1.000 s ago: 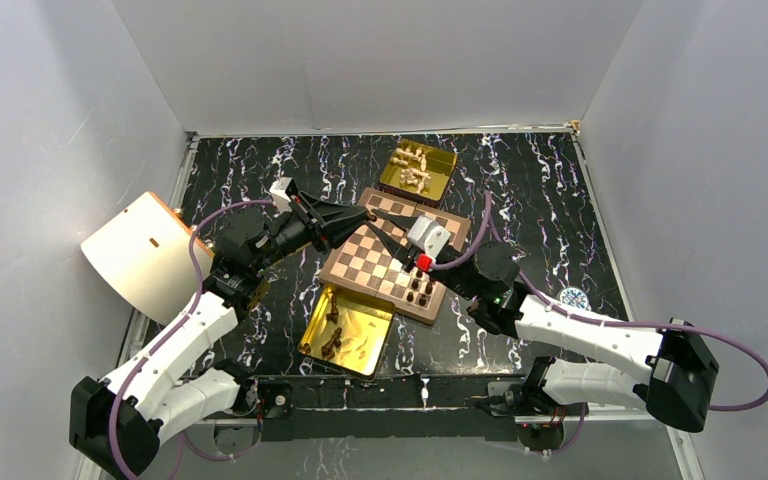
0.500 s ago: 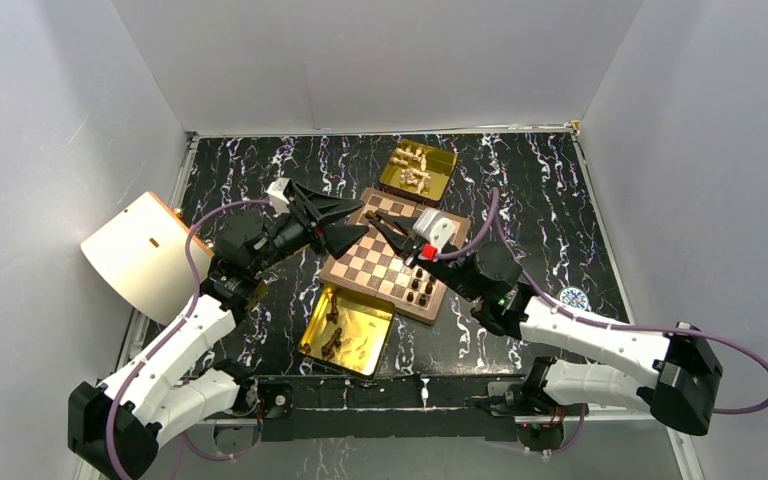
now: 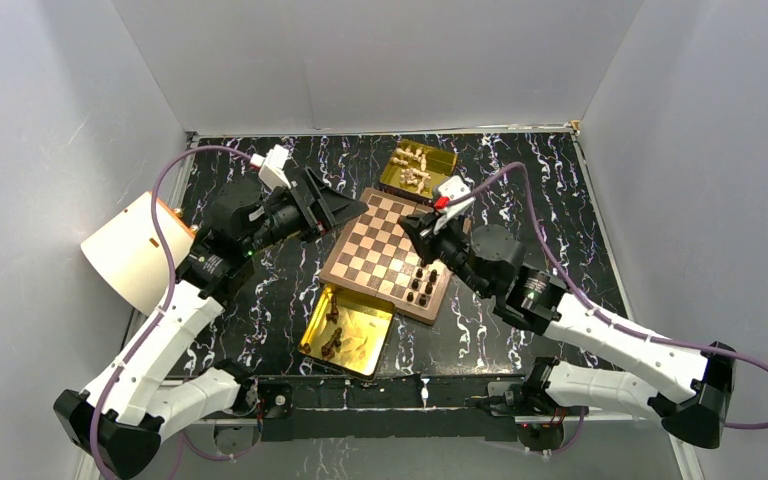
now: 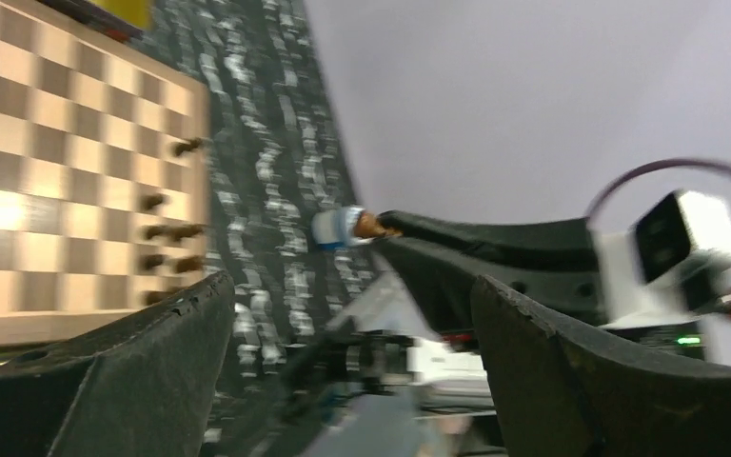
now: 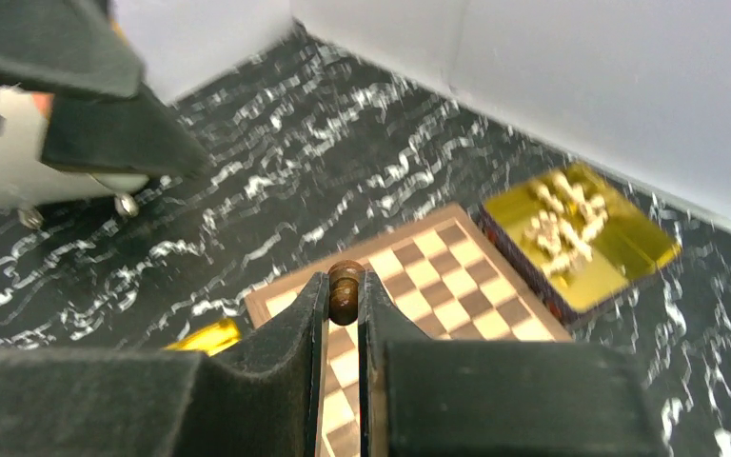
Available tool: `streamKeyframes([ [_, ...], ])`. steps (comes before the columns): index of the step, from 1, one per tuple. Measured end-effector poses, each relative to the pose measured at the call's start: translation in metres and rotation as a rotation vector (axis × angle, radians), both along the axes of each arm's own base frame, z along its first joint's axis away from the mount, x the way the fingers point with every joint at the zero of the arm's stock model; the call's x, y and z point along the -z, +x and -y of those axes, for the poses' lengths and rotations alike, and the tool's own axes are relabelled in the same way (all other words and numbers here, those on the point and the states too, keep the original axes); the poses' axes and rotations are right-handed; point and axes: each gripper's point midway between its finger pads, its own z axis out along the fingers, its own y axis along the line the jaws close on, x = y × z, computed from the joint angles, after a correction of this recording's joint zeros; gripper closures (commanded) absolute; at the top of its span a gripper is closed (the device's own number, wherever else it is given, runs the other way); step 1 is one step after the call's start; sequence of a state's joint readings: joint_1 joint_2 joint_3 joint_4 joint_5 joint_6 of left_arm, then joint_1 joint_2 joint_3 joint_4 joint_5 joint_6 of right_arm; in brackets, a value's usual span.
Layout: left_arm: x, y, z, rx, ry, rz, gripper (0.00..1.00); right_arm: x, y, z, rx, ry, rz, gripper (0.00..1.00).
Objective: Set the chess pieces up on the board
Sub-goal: Place the chess piece on the chessboard.
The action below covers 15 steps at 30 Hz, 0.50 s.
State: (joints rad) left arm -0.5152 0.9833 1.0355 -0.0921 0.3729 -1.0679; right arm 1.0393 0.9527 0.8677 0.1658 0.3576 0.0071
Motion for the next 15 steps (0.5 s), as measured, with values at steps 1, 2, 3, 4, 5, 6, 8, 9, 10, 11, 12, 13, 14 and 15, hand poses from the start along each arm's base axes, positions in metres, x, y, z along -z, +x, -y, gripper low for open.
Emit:
streamKeyframes([
  [1, 0.005, 0.002, -0.004, -0.005, 0.058, 0.037, 0.09, 0.006, 0.002, 0.002, 0.017, -0.015, -0.033, 1.00],
  [2, 0.012, 0.003, -0.008, -0.011, 0.120, 0.072, 0.09, 0.012, 0.005, 0.005, 0.039, -0.036, -0.067, 1.00],
  [3, 0.022, 0.006, -0.014, -0.022, 0.193, 0.106, 0.09, 0.016, 0.008, 0.007, 0.057, -0.059, -0.098, 1.00],
  [4, 0.030, 0.008, -0.020, -0.030, 0.253, 0.131, 0.09, 0.018, 0.012, 0.008, 0.074, -0.073, -0.121, 1.00],
  [5, 0.039, 0.011, -0.027, -0.043, 0.322, 0.161, 0.08, 0.020, 0.016, 0.010, 0.093, -0.094, -0.146, 1.00],
  [6, 0.048, 0.015, -0.035, -0.059, 0.394, 0.194, 0.08, 0.021, 0.023, 0.012, 0.116, -0.112, -0.172, 1.00],
  [8, 0.066, 0.018, -0.052, -0.084, 0.522, 0.235, 0.08, 0.024, 0.037, 0.017, 0.155, -0.144, -0.214, 1.00],
  [9, 0.075, 0.018, -0.060, -0.089, 0.588, 0.254, 0.08, 0.027, 0.047, 0.021, 0.173, -0.162, -0.248, 1.00],
  [10, 0.084, 0.018, -0.068, -0.087, 0.647, 0.271, 0.08, 0.029, 0.056, 0.025, 0.191, -0.173, -0.271, 1.00],
  [11, 0.091, 0.017, -0.074, -0.082, 0.698, 0.287, 0.08, 0.036, 0.067, 0.030, 0.205, -0.190, -0.307, 1.00],
  [12, 0.097, 0.016, -0.080, -0.076, 0.740, 0.303, 0.08, 0.043, 0.077, 0.035, 0.218, -0.203, -0.349, 1.00],
  [13, 0.103, 0.015, -0.085, -0.068, 0.778, 0.317, 0.08, 0.052, 0.087, 0.039, 0.231, -0.219, -0.395, 1.00],
  [14, 0.110, 0.013, -0.089, -0.058, 0.813, 0.327, 0.08, 0.063, 0.096, 0.042, 0.238, -0.242, -0.447, 1.00],
  [15, 0.115, 0.012, -0.093, -0.050, 0.843, 0.336, 0.08, 0.076, 0.105, 0.044, 0.247, -0.266, -0.501, 1.00],
])
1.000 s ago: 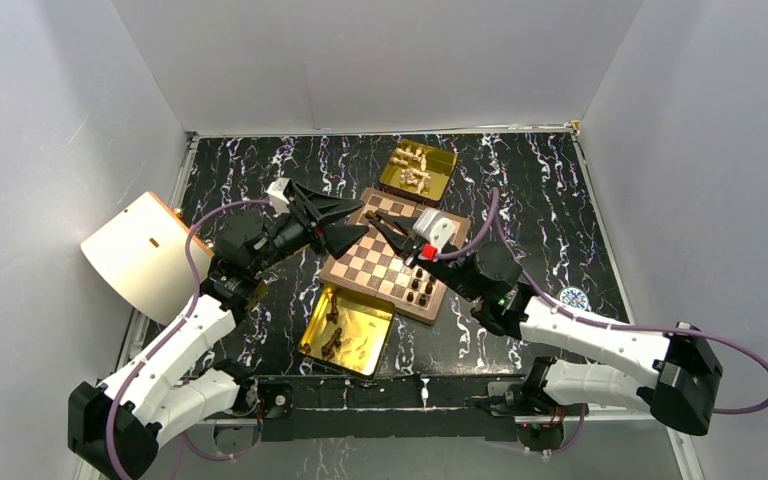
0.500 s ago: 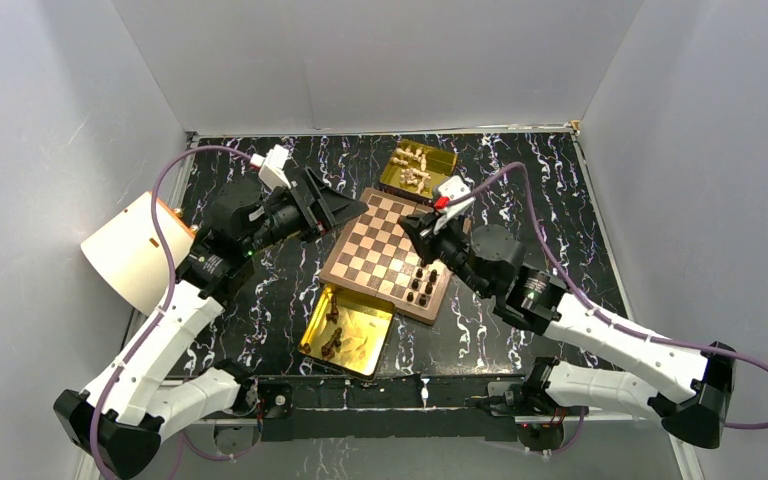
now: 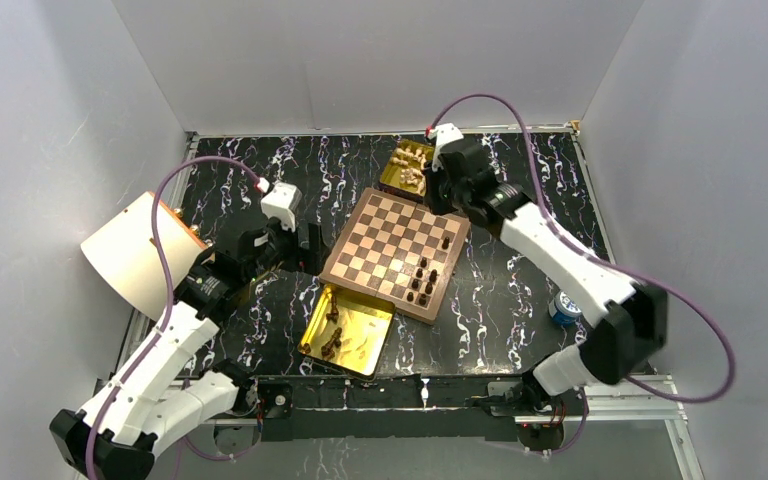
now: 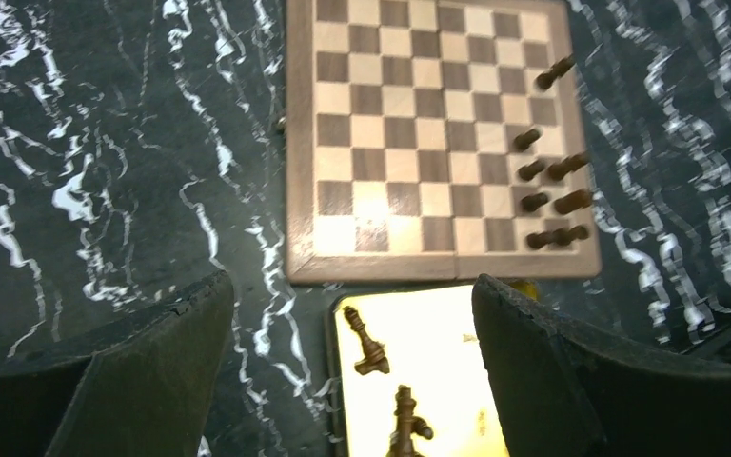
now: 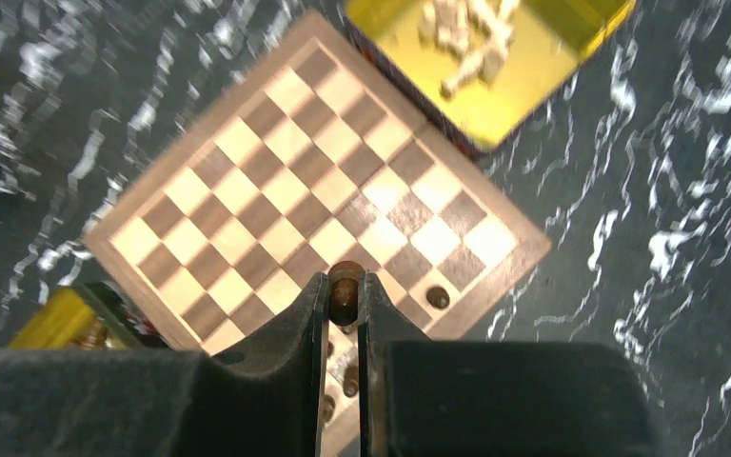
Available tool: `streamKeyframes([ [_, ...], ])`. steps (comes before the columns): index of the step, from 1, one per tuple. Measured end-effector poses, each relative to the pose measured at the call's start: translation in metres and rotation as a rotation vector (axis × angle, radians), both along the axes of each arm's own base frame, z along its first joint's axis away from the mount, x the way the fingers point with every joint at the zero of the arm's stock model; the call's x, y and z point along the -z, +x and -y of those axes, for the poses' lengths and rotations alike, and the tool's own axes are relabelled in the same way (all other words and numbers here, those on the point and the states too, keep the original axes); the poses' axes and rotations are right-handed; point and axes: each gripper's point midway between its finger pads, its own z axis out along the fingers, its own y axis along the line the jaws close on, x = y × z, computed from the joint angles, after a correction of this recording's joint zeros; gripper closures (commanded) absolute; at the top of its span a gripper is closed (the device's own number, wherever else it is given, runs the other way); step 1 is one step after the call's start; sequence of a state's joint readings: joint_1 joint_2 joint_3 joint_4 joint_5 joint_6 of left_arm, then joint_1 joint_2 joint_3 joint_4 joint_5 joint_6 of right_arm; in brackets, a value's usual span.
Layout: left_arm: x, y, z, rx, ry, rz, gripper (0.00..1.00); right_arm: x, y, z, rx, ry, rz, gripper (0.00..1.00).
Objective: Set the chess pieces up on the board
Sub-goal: Place the chess piece on the chessboard.
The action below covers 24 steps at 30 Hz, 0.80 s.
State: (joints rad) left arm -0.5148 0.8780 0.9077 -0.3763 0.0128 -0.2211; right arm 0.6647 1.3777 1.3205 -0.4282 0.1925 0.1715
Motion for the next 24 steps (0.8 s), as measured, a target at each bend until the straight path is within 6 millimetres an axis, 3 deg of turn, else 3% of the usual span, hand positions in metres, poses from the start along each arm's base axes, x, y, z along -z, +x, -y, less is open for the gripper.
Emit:
streamKeyframes([
  [4, 0.020, -0.004, -0.016, -0.006, 0.100, 0.018, 0.07, 0.056, 0.022, 0.003, 0.018, -0.087, -0.209, 1.00],
  [9, 0.043, -0.008, -0.032, -0.045, 0.169, -0.007, 0.07, 0.107, 0.033, 0.006, 0.026, -0.161, -0.402, 1.00],
  [13, 0.047, -0.012, -0.038, -0.066, 0.178, -0.005, 0.07, 0.131, 0.049, 0.013, 0.052, -0.184, -0.488, 1.00],
  [18, 0.027, -0.016, -0.043, -0.084, 0.136, 0.074, 0.07, 0.152, 0.072, 0.027, 0.104, -0.209, -0.553, 0.98],
  [24, 0.018, -0.021, -0.051, -0.109, 0.108, 0.144, 0.07, 0.168, 0.078, 0.034, 0.131, -0.251, -0.602, 0.94],
])
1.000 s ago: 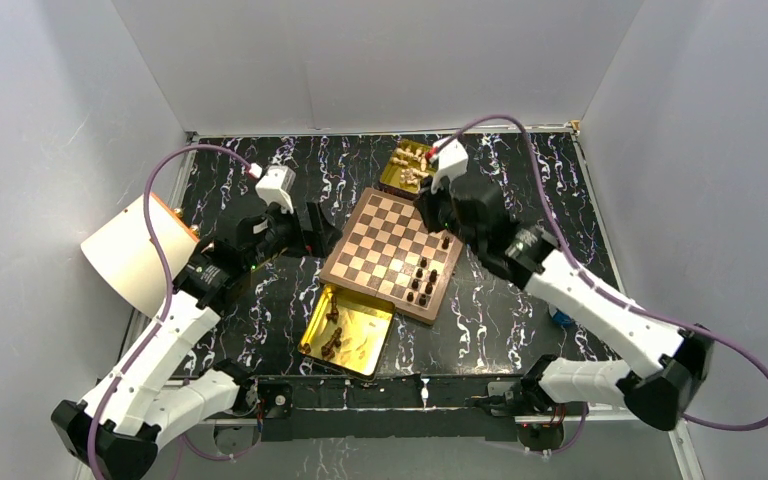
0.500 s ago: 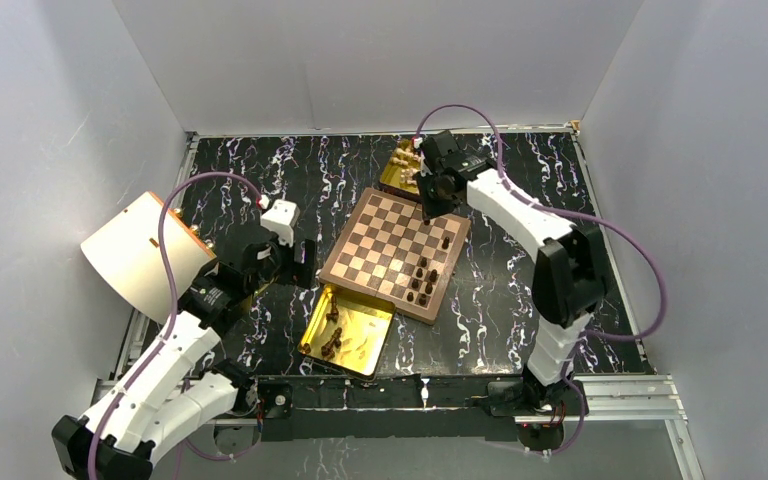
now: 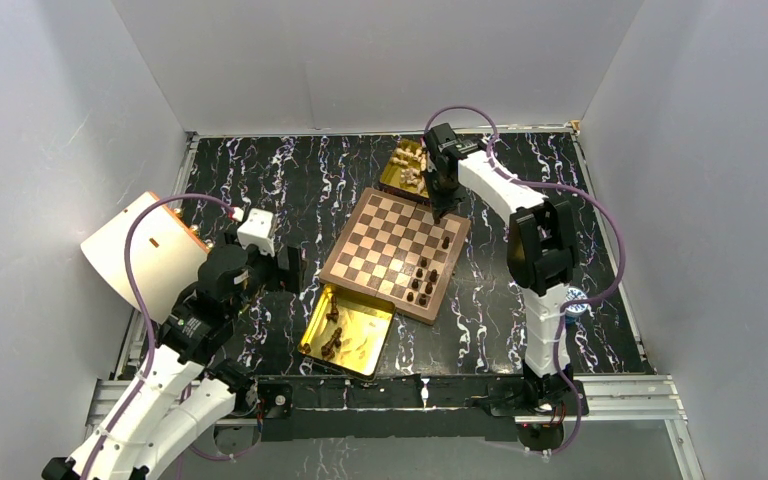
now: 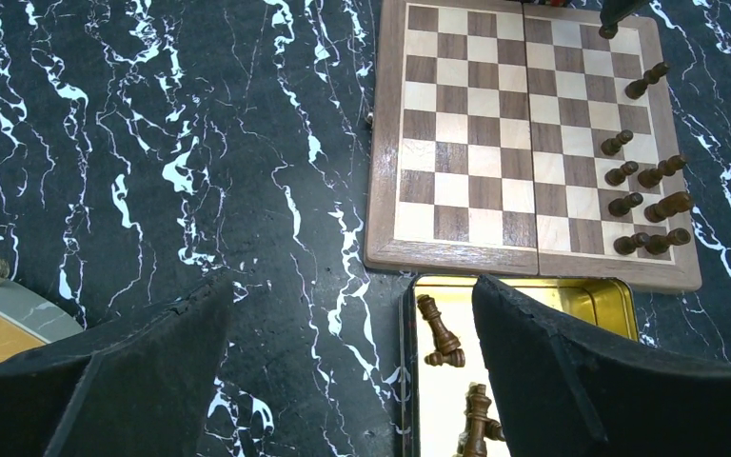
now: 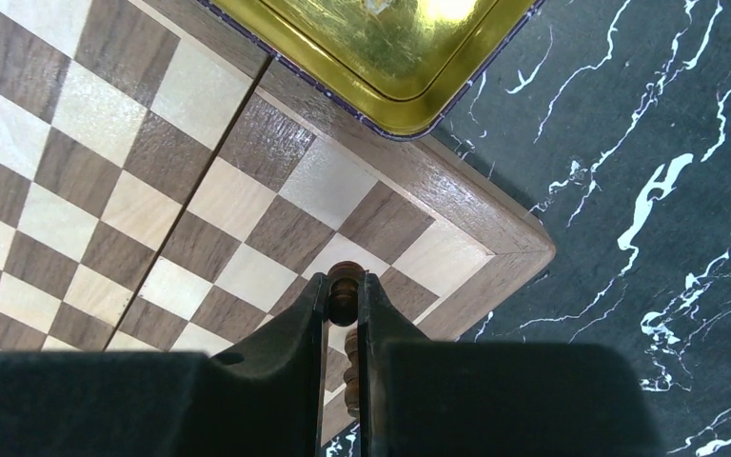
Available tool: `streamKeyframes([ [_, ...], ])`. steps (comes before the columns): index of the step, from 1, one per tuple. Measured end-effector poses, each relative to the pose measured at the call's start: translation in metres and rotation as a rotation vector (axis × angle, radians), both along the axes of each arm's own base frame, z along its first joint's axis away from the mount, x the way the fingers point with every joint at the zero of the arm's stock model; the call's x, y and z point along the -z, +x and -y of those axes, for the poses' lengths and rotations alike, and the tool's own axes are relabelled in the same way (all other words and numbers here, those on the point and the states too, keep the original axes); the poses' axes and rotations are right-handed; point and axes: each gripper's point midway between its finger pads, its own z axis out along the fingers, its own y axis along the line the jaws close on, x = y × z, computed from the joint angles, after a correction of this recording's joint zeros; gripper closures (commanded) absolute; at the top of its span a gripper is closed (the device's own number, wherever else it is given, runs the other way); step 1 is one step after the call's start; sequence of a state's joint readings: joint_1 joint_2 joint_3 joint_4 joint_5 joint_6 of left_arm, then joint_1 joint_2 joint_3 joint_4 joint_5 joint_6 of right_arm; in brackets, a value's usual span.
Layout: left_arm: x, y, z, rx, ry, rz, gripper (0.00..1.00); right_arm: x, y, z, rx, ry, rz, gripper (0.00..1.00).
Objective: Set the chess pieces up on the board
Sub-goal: Place the chess piece on the chessboard.
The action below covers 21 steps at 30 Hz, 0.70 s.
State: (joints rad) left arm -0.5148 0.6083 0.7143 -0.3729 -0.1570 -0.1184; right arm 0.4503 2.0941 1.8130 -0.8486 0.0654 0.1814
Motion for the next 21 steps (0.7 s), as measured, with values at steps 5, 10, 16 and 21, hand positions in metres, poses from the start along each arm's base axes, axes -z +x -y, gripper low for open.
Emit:
streamKeyframes([
  [5, 0.003, 0.001, -0.001, -0.007, 0.002, 0.001, 0.07, 0.004, -0.001, 0.003, 0.005, -0.026, -0.016, 0.93],
  [10, 0.006, 0.002, 0.000, -0.007, 0.007, -0.007, 0.07, 0.010, 0.000, 0.006, 0.011, -0.049, -0.020, 0.93],
  [16, 0.004, 0.002, 0.000, -0.007, 0.004, -0.003, 0.07, 0.012, 0.004, 0.009, 0.021, -0.067, -0.004, 0.92],
  [21, 0.003, 0.003, 0.000, -0.008, 0.001, 0.001, 0.07, 0.026, 0.002, 0.011, 0.032, -0.072, -0.007, 0.90],
])
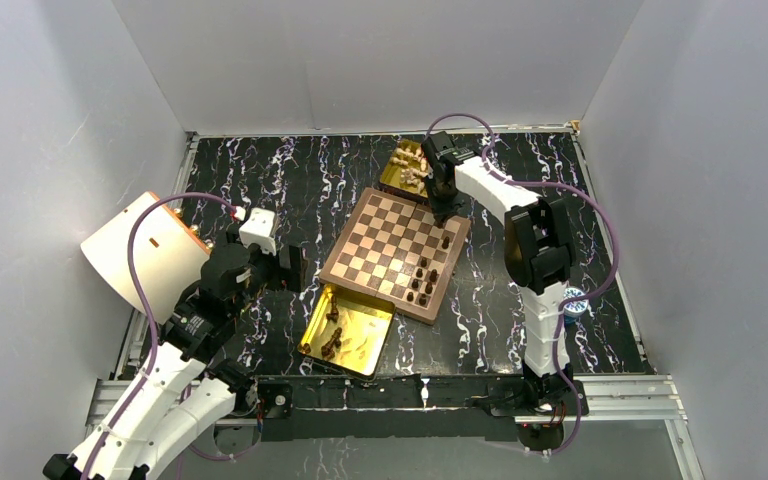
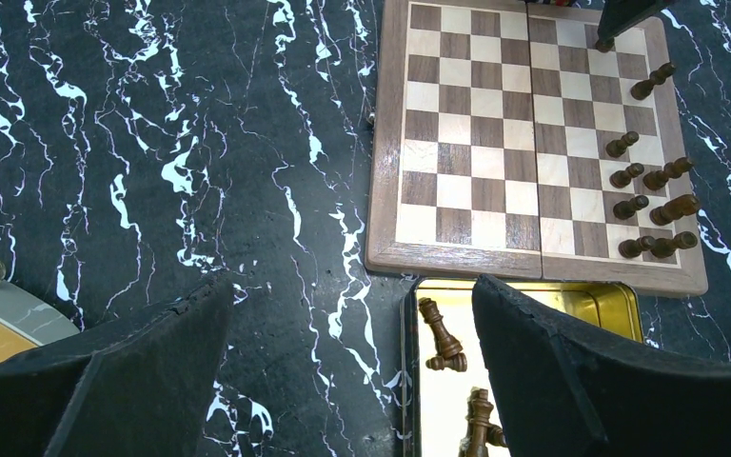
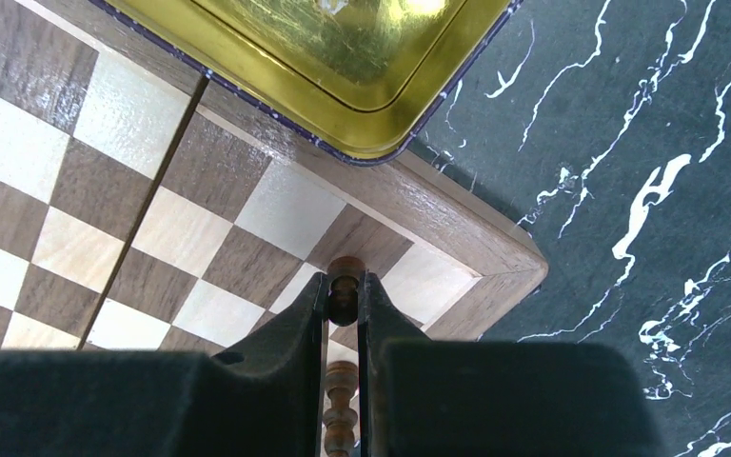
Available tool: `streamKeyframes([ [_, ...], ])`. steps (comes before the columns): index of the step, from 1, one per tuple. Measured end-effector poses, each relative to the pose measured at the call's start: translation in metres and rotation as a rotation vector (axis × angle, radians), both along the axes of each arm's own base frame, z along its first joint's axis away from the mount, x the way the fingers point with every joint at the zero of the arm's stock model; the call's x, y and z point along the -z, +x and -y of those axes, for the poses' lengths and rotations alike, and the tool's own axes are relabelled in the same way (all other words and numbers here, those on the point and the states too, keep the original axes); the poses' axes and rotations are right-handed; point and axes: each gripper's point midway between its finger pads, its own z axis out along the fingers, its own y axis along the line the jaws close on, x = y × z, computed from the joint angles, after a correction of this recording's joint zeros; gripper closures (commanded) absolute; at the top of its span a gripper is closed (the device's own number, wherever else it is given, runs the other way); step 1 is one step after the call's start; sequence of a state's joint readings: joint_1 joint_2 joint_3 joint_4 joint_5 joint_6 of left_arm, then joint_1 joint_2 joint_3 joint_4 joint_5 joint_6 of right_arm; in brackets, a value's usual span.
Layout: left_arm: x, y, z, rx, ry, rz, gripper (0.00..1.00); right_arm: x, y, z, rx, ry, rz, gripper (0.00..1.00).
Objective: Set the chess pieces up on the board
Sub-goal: Place the chess piece on the chessboard.
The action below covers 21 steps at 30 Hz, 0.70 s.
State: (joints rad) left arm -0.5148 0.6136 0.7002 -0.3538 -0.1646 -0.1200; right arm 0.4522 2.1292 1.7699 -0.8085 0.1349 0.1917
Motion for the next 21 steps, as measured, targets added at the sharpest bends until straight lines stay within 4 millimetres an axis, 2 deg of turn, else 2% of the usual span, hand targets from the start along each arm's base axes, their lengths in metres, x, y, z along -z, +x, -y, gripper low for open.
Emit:
streamKeyframes([
  [21, -0.0004, 0.0002, 0.0002, -0.001, -0.003, 0.001, 0.07, -0.0010, 0.0056, -0.0006, 0.025, 0.009, 0.029, 0.85],
])
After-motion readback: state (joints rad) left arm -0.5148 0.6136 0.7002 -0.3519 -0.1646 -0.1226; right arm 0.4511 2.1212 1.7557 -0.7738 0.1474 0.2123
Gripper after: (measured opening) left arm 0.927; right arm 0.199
